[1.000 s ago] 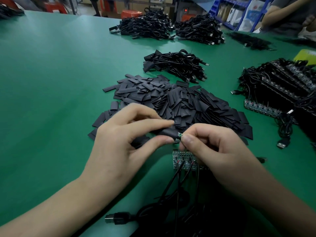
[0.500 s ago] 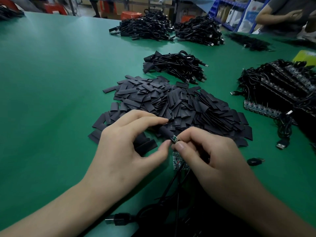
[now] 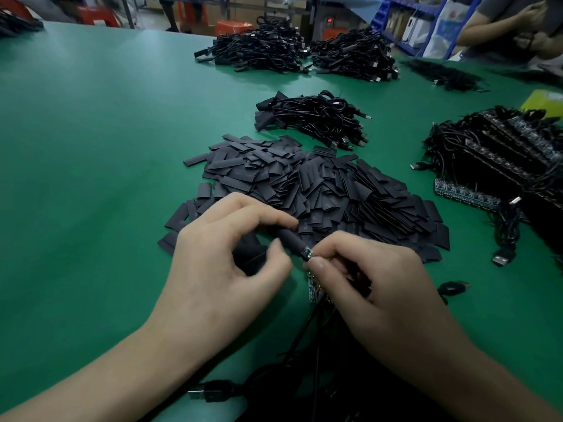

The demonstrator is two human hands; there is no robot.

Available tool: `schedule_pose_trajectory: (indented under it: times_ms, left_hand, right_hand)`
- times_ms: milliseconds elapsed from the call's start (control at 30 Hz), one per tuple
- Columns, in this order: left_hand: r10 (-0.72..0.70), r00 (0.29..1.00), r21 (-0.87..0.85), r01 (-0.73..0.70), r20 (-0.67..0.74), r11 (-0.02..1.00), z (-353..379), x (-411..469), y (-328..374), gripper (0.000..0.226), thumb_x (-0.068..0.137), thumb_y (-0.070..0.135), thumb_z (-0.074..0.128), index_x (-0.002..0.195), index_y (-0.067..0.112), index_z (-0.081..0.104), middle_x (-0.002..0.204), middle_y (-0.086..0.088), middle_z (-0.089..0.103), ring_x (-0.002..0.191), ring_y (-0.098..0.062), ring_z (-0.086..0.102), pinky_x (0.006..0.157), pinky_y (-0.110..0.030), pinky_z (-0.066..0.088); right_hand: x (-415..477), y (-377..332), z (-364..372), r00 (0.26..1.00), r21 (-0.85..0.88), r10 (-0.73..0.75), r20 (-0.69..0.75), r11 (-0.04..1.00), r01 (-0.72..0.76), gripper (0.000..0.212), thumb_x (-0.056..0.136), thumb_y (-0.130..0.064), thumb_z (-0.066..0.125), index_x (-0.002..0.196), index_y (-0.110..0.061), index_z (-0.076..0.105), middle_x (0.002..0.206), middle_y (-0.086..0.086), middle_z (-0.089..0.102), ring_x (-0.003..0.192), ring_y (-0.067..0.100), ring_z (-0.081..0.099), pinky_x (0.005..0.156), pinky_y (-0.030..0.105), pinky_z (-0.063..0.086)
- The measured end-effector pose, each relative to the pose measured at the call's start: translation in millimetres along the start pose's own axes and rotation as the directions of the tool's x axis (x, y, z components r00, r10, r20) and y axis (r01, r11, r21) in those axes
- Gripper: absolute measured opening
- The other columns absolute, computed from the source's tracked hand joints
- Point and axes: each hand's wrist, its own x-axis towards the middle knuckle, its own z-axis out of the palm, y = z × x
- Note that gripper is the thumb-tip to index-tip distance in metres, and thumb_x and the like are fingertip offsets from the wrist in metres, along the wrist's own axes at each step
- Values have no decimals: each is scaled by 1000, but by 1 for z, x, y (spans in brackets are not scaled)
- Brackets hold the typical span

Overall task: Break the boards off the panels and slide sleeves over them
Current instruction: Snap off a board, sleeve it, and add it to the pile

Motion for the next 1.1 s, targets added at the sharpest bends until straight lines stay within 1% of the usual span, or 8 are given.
schedule_pose_trajectory:
  times_ms: [67, 133, 233, 300, 433, 633, 967, 1100]
  left_hand:
    - [46, 997, 17, -47, 61, 999, -1, 0, -2, 31, 79, 22, 78, 109, 27, 76, 104, 12, 66, 102, -6, 64, 91, -13, 45]
    - [89, 987, 38, -94, 134, 995, -1, 0, -6, 39, 78, 33, 85, 115, 29, 75, 105, 10, 64, 102, -6, 62, 91, -13, 44]
    - [106, 985, 6, -108, 136, 994, -3, 2, -7, 31, 79, 41, 79, 108, 31, 77, 94, 11, 63, 90, -5, 62, 81, -11, 44]
    - [136, 984, -21, -135, 118, 991, -4, 2, -7, 24, 80, 38, 77, 101, 29, 79, 90, 12, 63, 85, -3, 62, 78, -10, 42]
    - [205, 976, -20, -204, 77, 979, -5, 1, -5, 19, 83, 31, 78, 100, 23, 80, 89, 10, 65, 84, -3, 63, 78, -12, 44]
    - [272, 959, -12, -272, 84, 962, -6, 0, -4, 18, 85, 28, 76, 100, 17, 80, 91, 8, 71, 85, 0, 65, 79, -16, 51]
    - [270, 956, -47, -267, 111, 963, -5, 1, -5, 18, 85, 26, 75, 99, 17, 80, 91, 8, 72, 84, 1, 65, 79, -14, 49]
    - [255, 960, -73, -248, 114, 966, -5, 1, -5, 17, 84, 26, 75, 98, 17, 80, 91, 8, 72, 84, 0, 66, 78, -16, 51]
  right_hand:
    - [2, 3, -5, 996, 151, 86, 21, 985, -89, 22, 100, -31, 61, 80, -24, 67, 59, -2, 51, 51, 4, 45, 48, 13, 30]
    - [6, 8, -12, 985, 269, 155, 71, 948, -168, 23, 101, -28, 60, 80, -23, 70, 55, -4, 46, 49, 2, 40, 47, 12, 30]
    - [7, 12, -19, 962, 338, 161, 222, 913, -231, 23, 102, -31, 58, 84, -25, 71, 57, 1, 40, 51, 9, 36, 48, 22, 28]
    - [8, 12, -20, 950, 350, 144, 278, 906, -240, 23, 103, -30, 58, 85, -25, 72, 59, 5, 40, 53, 10, 36, 48, 23, 28]
    - [11, 12, -23, 936, 421, 139, 322, 865, -274, 23, 95, -36, 57, 81, -25, 72, 59, -9, 43, 54, 7, 36, 50, 18, 31]
    - [12, 11, -26, 920, 430, 117, 373, 857, -284, 24, 95, -39, 56, 81, -27, 71, 57, -11, 41, 52, 8, 33, 49, 18, 28]
    - [12, 10, -26, 911, 435, 114, 396, 851, -296, 24, 95, -40, 55, 82, -27, 72, 59, -8, 41, 55, 14, 33, 50, 24, 28]
    - [10, 10, -25, 933, 374, 99, 346, 897, -234, 24, 95, -41, 55, 83, -28, 71, 60, -6, 44, 55, 6, 38, 52, 18, 31]
